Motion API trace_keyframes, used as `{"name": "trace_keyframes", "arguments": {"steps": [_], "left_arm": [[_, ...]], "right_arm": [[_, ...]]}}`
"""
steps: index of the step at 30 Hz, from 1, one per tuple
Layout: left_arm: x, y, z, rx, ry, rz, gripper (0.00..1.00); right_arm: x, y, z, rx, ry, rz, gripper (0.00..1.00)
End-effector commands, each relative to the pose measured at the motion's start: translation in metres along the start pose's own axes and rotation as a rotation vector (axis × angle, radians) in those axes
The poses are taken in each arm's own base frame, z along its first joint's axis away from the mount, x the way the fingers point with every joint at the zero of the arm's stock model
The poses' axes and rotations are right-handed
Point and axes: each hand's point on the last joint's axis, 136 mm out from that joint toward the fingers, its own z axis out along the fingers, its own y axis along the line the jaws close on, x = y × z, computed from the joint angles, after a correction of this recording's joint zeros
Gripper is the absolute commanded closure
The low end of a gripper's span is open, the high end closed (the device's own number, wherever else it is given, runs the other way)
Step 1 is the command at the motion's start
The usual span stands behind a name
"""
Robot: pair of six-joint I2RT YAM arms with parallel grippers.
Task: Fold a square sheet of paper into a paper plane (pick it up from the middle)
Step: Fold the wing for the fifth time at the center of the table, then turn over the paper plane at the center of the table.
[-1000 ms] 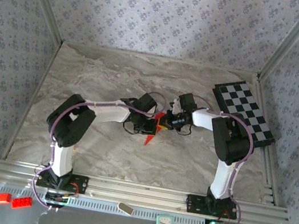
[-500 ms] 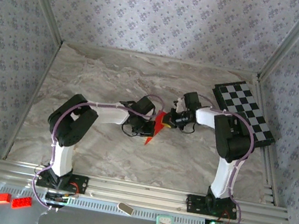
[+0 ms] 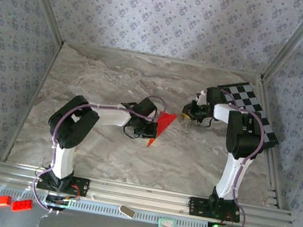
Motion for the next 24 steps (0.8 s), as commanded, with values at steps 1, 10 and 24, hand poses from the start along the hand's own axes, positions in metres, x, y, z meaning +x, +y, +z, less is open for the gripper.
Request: {"name": "trace_keyframes", "arguments": {"steps": [1, 10, 24], "left_arm": [[-0.001, -0.006, -0.011, -0.013, 0.019, 0.012, 0.96], [-0.053, -0.043, -0.084, 0.091, -0.202, 0.043, 0.59], [-0.063, 0.072, -0.164, -0.137, -0.421, -0.058, 0.12]], "right_arm": [[-0.011, 0.015, -0.023, 0.025, -0.063, -0.076, 0.86], [0.032, 0.025, -0.072, 0.205, -0.088, -0.072, 0.62], [0.099, 0.068, -0.055, 0.515, -0.118, -0.086, 0.35]]}}
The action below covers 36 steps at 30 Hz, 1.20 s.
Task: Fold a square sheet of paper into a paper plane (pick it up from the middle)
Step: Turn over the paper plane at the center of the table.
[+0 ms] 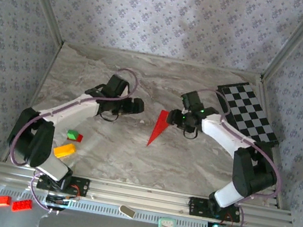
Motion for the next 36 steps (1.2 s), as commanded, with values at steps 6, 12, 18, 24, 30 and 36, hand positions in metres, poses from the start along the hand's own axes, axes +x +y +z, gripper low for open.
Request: {"name": "trace_keyframes", "arguments": {"steps": [6, 12, 18, 24, 30, 36], "left_arm": [[-0.005, 0.046, -0.031, -0.098, -0.063, 0.022, 0.01], [-0.006, 0.056, -0.038, -0.110, -0.076, 0.024, 0.00], [-0.003, 0.062, -0.037, -0.114, -0.059, 0.019, 0.00], [-0.002, 0.063, -0.035, -0.110, -0.051, 0.014, 0.00], [0.000, 0.064, -0.034, -0.112, -0.048, 0.006, 0.00], [-0.001, 0.070, -0.038, -0.113, -0.061, -0.037, 0.00]], "right_arm": [[-0.001, 0.018, 0.018, 0.247, -0.031, 0.048, 0.33], [0.006, 0.020, 0.039, 0.342, 0.009, 0.087, 0.37], [0.010, 0.016, 0.039, 0.411, 0.022, 0.103, 0.45], [0.016, 0.011, 0.038, 0.422, 0.030, 0.137, 0.55], [0.018, 0.011, 0.043, 0.391, 0.041, 0.170, 0.70], [0.007, 0.016, 0.035, 0.368, 0.000, 0.157, 0.91]]}}
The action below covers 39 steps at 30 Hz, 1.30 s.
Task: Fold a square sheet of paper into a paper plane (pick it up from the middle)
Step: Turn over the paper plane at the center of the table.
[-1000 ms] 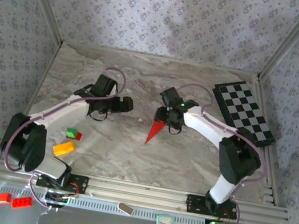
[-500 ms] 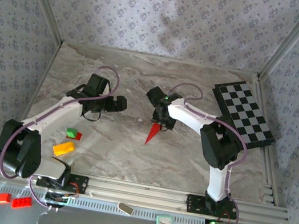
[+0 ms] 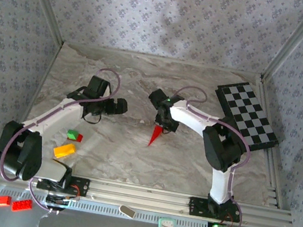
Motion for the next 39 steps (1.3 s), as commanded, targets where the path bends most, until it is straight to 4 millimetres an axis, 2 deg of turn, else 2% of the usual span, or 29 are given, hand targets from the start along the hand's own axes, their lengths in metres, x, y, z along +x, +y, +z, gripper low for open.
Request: {"name": "trace_keyframes", "arguments": {"steps": [1, 6, 11, 13, 16, 20, 23, 24, 30, 34, 36, 39], "left_arm": [[0.002, 0.006, -0.006, 0.011, -0.004, -0.039, 0.00], [-0.003, 0.013, -0.013, 0.071, -0.039, -0.133, 0.00], [-0.005, 0.002, -0.018, 0.153, -0.036, -0.135, 0.01], [-0.005, -0.003, -0.019, 0.186, -0.036, -0.136, 0.01], [-0.006, -0.013, -0.020, 0.243, -0.033, -0.146, 0.01], [-0.006, -0.020, -0.018, 0.291, -0.027, -0.186, 0.04], [-0.002, -0.023, -0.016, 0.301, -0.018, -0.209, 0.08], [0.001, -0.024, -0.014, 0.295, -0.014, -0.214, 0.09], [0.019, -0.045, 0.001, 0.288, 0.044, -0.198, 0.17], [0.032, -0.068, 0.016, 0.300, 0.100, -0.157, 0.24], [0.043, -0.079, 0.023, 0.295, 0.136, -0.117, 0.30], [0.057, -0.085, 0.032, 0.239, 0.157, -0.054, 0.37]], "right_arm": [[-0.011, 0.000, -0.016, -0.030, -0.044, 0.003, 0.93], [-0.024, 0.030, -0.045, -0.197, -0.097, -0.098, 0.98], [-0.036, 0.062, -0.084, -0.407, -0.158, -0.223, 0.99], [-0.036, 0.078, -0.093, -0.507, -0.161, -0.271, 0.99], [-0.028, 0.098, -0.095, -0.661, -0.125, -0.318, 0.98], [-0.022, 0.113, -0.086, -0.826, -0.086, -0.290, 0.97], [-0.019, 0.117, -0.072, -0.896, -0.045, -0.249, 0.97], [-0.012, 0.113, -0.058, -0.897, -0.014, -0.232, 0.97], [0.000, 0.102, -0.024, -0.926, 0.063, -0.144, 0.96], [0.005, 0.091, -0.010, -0.911, 0.089, -0.123, 0.95], [0.008, 0.085, -0.005, -0.900, 0.099, -0.117, 0.94], [0.012, 0.080, 0.000, -0.891, 0.111, -0.112, 0.93]]}}
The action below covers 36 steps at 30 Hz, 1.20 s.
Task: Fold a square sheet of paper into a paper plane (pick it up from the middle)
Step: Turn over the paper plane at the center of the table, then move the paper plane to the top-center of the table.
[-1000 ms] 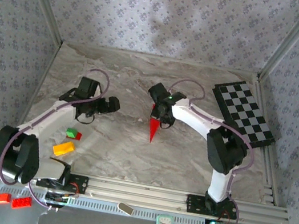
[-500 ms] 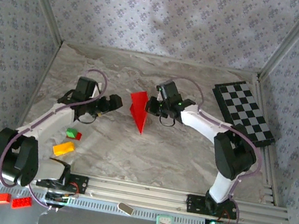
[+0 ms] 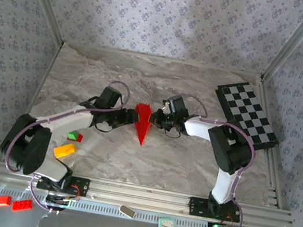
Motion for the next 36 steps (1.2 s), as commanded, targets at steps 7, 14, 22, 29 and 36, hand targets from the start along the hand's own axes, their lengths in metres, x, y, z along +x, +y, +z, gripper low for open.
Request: {"name": "trace_keyframes", "arguments": {"steps": [7, 14, 22, 29, 36], "left_arm": [[0.007, -0.023, 0.027, -0.067, 0.022, 0.097, 0.49], [0.009, -0.021, 0.040, -0.105, 0.047, 0.108, 0.52], [0.014, -0.017, 0.052, -0.116, 0.080, 0.103, 0.51], [0.018, -0.015, 0.058, -0.137, 0.101, 0.118, 0.57], [0.024, -0.005, 0.064, -0.192, 0.127, 0.141, 0.57]], "right_arm": [[0.005, -0.007, 0.000, -0.025, 0.016, 0.024, 0.93], [0.004, -0.007, 0.000, -0.031, 0.022, 0.028, 0.93], [0.003, -0.006, -0.001, -0.037, 0.024, 0.029, 0.93], [0.003, -0.007, 0.001, -0.032, 0.030, 0.036, 0.93], [0.002, -0.007, 0.001, -0.032, 0.030, 0.041, 0.93]]}}
